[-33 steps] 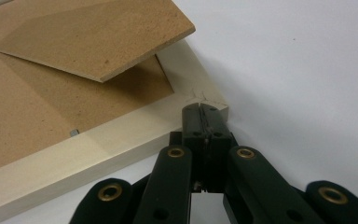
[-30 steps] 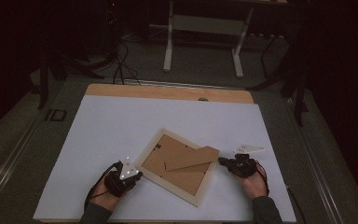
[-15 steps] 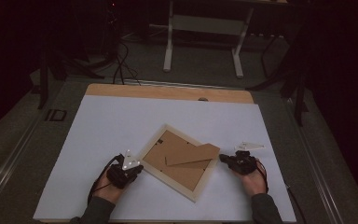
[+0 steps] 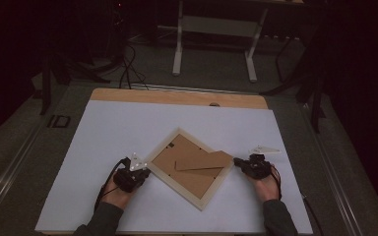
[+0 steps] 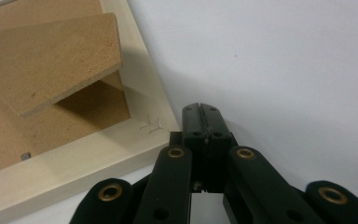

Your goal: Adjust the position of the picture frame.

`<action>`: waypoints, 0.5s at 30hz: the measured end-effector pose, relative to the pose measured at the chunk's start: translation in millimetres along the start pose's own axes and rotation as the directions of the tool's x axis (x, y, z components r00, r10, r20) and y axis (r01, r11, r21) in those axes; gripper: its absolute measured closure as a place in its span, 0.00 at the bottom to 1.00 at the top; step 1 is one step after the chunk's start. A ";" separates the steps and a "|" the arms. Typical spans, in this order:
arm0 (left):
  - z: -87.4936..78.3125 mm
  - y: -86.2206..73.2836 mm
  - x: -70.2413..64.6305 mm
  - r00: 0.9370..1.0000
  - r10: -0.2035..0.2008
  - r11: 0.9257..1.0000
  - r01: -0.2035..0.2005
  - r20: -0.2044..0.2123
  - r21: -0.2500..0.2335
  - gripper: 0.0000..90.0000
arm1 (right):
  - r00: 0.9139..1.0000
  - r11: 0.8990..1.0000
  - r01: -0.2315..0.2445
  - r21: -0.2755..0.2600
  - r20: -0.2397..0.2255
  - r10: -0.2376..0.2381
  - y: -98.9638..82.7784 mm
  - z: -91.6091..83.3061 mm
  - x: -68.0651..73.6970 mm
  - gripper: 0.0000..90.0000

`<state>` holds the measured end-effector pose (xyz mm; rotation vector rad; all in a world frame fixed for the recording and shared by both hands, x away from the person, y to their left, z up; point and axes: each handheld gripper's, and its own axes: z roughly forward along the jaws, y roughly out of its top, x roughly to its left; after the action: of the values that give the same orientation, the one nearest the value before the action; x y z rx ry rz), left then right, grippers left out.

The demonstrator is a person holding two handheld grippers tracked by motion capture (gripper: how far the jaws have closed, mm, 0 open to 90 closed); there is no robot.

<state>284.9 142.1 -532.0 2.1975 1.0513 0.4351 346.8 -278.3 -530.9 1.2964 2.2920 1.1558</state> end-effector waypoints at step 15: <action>18.3 22.2 -5.9 1.000 0.017 1.000 -0.017 0.001 0.011 1.00 | 0.999 0.999 0.030 0.014 -0.025 -0.030 0.7 5.1 11.3 1.00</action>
<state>303.7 119.6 -530.3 2.2175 1.0376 0.4375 343.7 -266.3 -532.0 1.2547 2.3333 1.1546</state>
